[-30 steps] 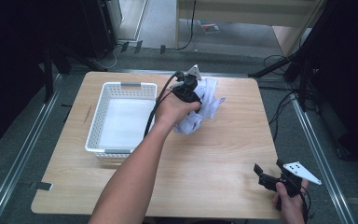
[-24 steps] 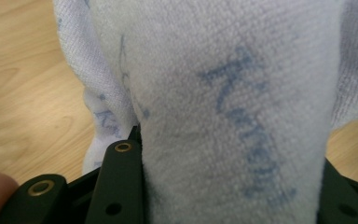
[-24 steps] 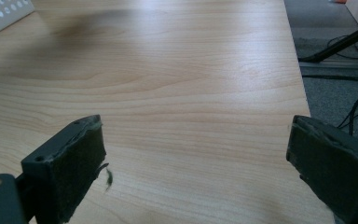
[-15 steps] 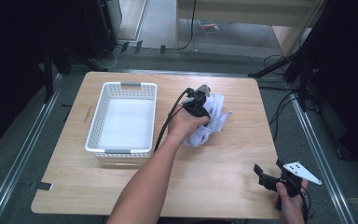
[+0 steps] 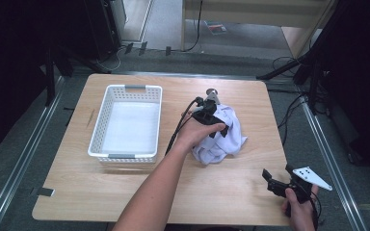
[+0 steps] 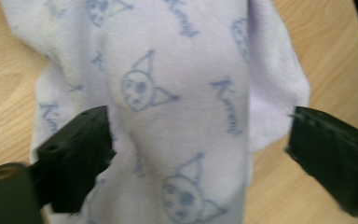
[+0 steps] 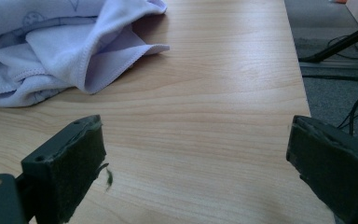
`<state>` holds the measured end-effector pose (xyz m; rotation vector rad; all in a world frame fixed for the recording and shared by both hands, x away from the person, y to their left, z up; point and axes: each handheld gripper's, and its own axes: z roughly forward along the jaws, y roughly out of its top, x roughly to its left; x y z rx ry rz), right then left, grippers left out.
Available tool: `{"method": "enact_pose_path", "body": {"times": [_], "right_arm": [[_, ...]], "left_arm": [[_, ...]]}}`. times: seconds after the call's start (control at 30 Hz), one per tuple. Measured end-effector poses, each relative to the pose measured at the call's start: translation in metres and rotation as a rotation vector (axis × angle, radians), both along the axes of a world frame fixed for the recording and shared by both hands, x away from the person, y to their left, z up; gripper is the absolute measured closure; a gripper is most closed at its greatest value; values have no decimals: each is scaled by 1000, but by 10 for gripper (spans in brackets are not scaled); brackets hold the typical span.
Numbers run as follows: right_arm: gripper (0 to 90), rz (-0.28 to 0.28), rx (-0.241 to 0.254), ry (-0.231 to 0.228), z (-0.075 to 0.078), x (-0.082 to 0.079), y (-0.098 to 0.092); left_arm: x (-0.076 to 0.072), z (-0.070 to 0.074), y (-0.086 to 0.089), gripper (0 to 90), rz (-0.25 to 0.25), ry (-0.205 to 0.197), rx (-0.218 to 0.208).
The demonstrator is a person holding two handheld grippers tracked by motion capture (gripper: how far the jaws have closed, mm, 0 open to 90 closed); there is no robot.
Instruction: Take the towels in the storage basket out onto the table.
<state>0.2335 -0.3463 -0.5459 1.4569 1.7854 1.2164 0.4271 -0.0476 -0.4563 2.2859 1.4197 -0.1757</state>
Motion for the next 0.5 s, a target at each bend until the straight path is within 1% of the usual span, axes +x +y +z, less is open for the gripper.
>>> {"method": "enact_pose_path", "body": {"times": [0.1, 0.13, 0.27, 0.37, 0.43, 0.5], "right_arm": [[45, 0, -1, 0, 0, 0, 0], [45, -1, 0, 1, 0, 0, 0], [45, 0, -1, 0, 0, 0, 0], [45, 0, 0, 1, 0, 0, 0], [45, 0, -1, 1, 0, 0, 0], [45, 0, -1, 2, 0, 0, 0]], "left_arm": [[-1, 8, 4, 0, 24, -35, 8], [0, 11, 7, 0, 22, -42, 11], [-1, 19, 15, 0, 47, -71, 23], [0, 25, 24, 0, 61, -81, 32], [1, 29, 32, 0, 74, -87, 30], [2, 33, 41, 0, 87, -93, 45]]}}
